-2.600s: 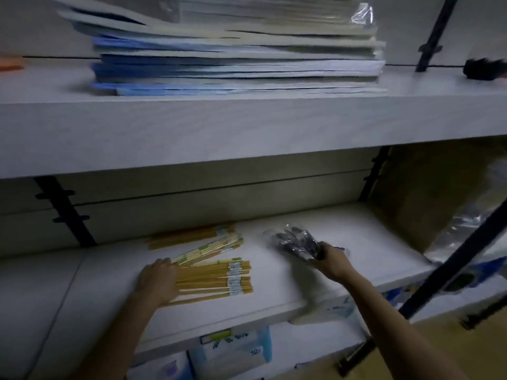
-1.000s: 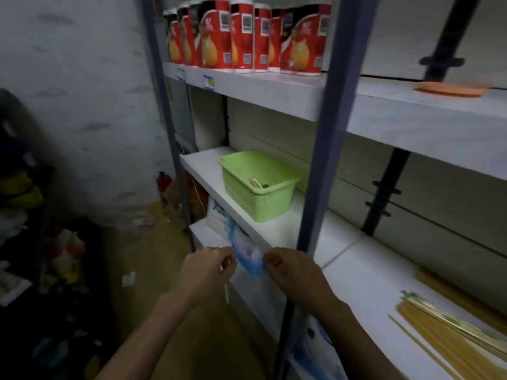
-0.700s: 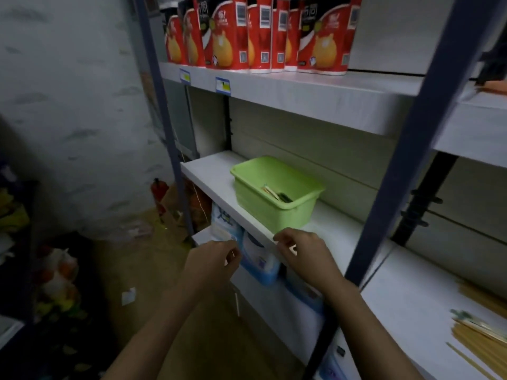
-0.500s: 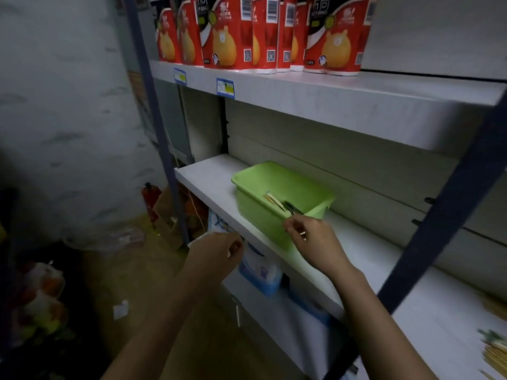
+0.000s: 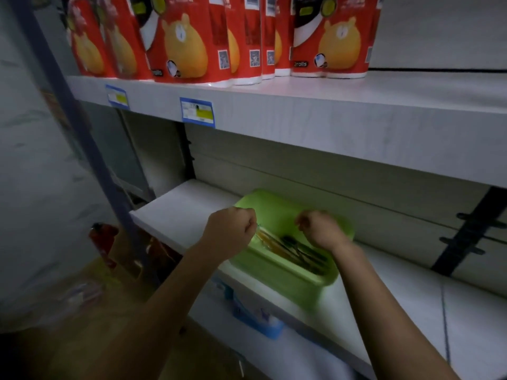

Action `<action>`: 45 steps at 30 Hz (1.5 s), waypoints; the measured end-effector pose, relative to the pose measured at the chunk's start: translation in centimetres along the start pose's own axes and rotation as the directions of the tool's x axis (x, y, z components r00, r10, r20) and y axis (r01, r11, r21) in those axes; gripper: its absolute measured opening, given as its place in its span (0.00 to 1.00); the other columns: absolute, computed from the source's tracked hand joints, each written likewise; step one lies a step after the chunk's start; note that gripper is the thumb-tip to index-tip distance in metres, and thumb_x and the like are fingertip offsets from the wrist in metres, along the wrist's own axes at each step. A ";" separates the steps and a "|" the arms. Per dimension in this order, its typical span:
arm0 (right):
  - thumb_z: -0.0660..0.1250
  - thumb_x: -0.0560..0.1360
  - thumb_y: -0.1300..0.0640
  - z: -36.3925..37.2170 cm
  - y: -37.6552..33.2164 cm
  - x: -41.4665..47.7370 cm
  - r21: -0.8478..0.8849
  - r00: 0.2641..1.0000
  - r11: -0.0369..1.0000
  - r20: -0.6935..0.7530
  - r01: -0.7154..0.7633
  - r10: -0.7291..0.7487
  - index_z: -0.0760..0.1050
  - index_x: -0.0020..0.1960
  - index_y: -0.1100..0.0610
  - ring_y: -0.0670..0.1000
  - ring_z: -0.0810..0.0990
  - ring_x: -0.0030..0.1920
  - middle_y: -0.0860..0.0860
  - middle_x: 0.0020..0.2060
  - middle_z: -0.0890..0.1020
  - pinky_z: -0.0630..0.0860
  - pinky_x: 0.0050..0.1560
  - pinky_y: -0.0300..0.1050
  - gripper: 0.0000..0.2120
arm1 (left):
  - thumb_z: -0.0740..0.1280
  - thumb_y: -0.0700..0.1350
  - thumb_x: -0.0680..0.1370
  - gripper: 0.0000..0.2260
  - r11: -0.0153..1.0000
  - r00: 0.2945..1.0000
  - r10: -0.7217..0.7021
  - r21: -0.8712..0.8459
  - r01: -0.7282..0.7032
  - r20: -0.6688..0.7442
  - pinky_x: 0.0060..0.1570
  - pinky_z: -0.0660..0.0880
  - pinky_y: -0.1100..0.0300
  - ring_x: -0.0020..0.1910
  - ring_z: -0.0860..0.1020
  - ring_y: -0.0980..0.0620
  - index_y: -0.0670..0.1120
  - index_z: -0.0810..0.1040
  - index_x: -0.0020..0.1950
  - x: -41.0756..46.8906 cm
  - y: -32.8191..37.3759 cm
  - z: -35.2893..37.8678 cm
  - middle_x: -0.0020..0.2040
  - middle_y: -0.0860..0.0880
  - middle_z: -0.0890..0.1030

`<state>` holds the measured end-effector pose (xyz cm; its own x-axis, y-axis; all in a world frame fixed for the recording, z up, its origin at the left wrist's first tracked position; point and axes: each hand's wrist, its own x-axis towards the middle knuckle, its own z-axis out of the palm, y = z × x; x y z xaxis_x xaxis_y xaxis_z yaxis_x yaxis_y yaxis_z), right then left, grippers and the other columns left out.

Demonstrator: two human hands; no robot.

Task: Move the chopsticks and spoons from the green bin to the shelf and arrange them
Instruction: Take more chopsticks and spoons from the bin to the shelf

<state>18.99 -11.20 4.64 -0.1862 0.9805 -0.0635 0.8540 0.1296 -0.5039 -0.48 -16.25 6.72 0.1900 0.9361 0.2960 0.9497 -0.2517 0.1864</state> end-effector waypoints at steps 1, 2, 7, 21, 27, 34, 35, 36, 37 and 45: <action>0.58 0.77 0.64 0.2 0.3 0.6 -0.018 0.999 0.999 0.016 -0.034 0.034 0.75 0.61 0.58 0.57 0.76 0.61 0.58 0.61 0.78 0.71 0.60 0.44 0.14 | 0.59 0.46 0.78 0.09 1.000 1.000 0.018 -0.003 -0.018 0.023 0.39 0.70 0.59 0.43 0.78 0.46 0.46 0.78 0.48 1.0 -0.3 0.6 0.42 0.46 0.82; 0.58 0.78 0.64 0.3 0.6 1.0 -0.046 0.997 0.997 0.028 -0.068 0.069 0.74 0.61 0.58 0.57 0.75 0.62 0.58 0.62 0.77 0.71 0.60 0.44 0.15 | 0.59 0.46 0.78 0.09 0.999 0.998 0.032 0.001 -0.032 0.057 0.41 0.71 0.59 0.45 0.79 0.46 0.46 0.78 0.48 2.0 -0.6 1.1 0.44 0.47 0.82; 0.56 0.78 0.62 0.7 1.4 2.6 -0.178 0.972 0.962 0.075 -0.207 0.223 0.74 0.63 0.59 0.57 0.73 0.65 0.58 0.65 0.75 0.70 0.63 0.46 0.16 | 0.59 0.44 0.77 0.09 0.984 0.954 0.159 0.040 -0.175 0.255 0.47 0.74 0.56 0.51 0.78 0.45 0.48 0.78 0.50 7.4 -1.3 4.0 0.50 0.47 0.82; 0.59 0.79 0.54 5.2 0.2 4.7 -0.314 0.877 0.862 0.145 -0.398 0.457 0.68 0.66 0.62 0.61 0.74 0.62 0.62 0.63 0.74 0.72 0.60 0.51 0.19 | 0.59 0.38 0.77 0.17 0.932 0.758 0.306 -0.018 -0.362 0.576 0.59 0.70 0.53 0.64 0.71 0.45 0.42 0.69 0.66 12.7 -5.2 11.6 0.67 0.44 0.71; 0.60 0.78 0.56 5.6 0.0 4.5 -0.457 0.894 0.827 0.134 -0.327 0.427 0.67 0.68 0.58 0.61 0.74 0.63 0.61 0.63 0.74 0.72 0.59 0.52 0.19 | 0.58 0.37 0.77 0.17 0.940 0.812 0.310 -0.030 -0.340 0.495 0.59 0.70 0.53 0.65 0.71 0.44 0.42 0.69 0.66 12.5 -5.4 12.1 0.66 0.44 0.72; 0.62 0.77 0.56 5.8 0.2 5.0 -0.498 0.901 0.816 0.142 -0.292 0.410 0.66 0.67 0.58 0.60 0.73 0.63 0.60 0.63 0.73 0.72 0.59 0.52 0.20 | 0.59 0.37 0.76 0.15 0.948 0.827 0.286 -0.019 -0.317 0.484 0.56 0.72 0.53 0.63 0.72 0.43 0.41 0.70 0.63 12.2 -5.4 11.8 0.63 0.43 0.74; 0.61 0.77 0.56 5.8 0.2 5.0 -0.498 0.900 0.817 0.149 -0.289 0.409 0.66 0.67 0.58 0.60 0.73 0.63 0.60 0.64 0.73 0.71 0.60 0.52 0.20 | 0.59 0.37 0.76 0.15 0.950 0.829 0.283 -0.020 -0.313 0.482 0.56 0.72 0.53 0.62 0.73 0.43 0.41 0.70 0.63 12.2 -5.4 11.8 0.63 0.43 0.74; 0.60 0.77 0.56 5.8 0.3 5.0 -0.494 0.900 0.819 0.149 -0.291 0.409 0.66 0.67 0.58 0.60 0.72 0.64 0.60 0.64 0.73 0.71 0.60 0.52 0.19 | 0.59 0.36 0.76 0.15 0.951 0.832 0.281 -0.023 -0.308 0.479 0.56 0.72 0.53 0.62 0.73 0.43 0.41 0.70 0.63 12.1 -5.3 11.8 0.63 0.43 0.74; 0.60 0.78 0.56 5.8 0.3 5.0 -0.487 0.902 0.823 0.144 -0.294 0.407 0.66 0.67 0.59 0.60 0.73 0.63 0.61 0.63 0.73 0.71 0.60 0.52 0.19 | 0.59 0.36 0.76 0.15 0.953 0.836 0.279 -0.027 -0.303 0.472 0.55 0.72 0.53 0.61 0.73 0.43 0.41 0.70 0.63 12.1 -5.3 11.7 0.63 0.43 0.74; 0.56 0.78 0.61 6.5 1.1 4.8 -0.358 0.913 0.866 0.077 -0.349 0.400 0.63 0.68 0.59 0.61 0.76 0.59 0.62 0.60 0.76 0.74 0.55 0.51 0.18 | 0.59 0.35 0.76 0.13 0.961 0.871 0.255 -0.012 -0.275 0.420 0.51 0.72 0.55 0.58 0.74 0.45 0.41 0.71 0.59 11.3 -5.2 11.5 0.59 0.44 0.76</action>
<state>15.89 -7.29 -1.82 0.1343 0.9360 -0.3255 0.9785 -0.1772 -0.1059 -0.41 -1.51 -1.65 0.5119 0.8545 -0.0882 0.8576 -0.5025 0.1094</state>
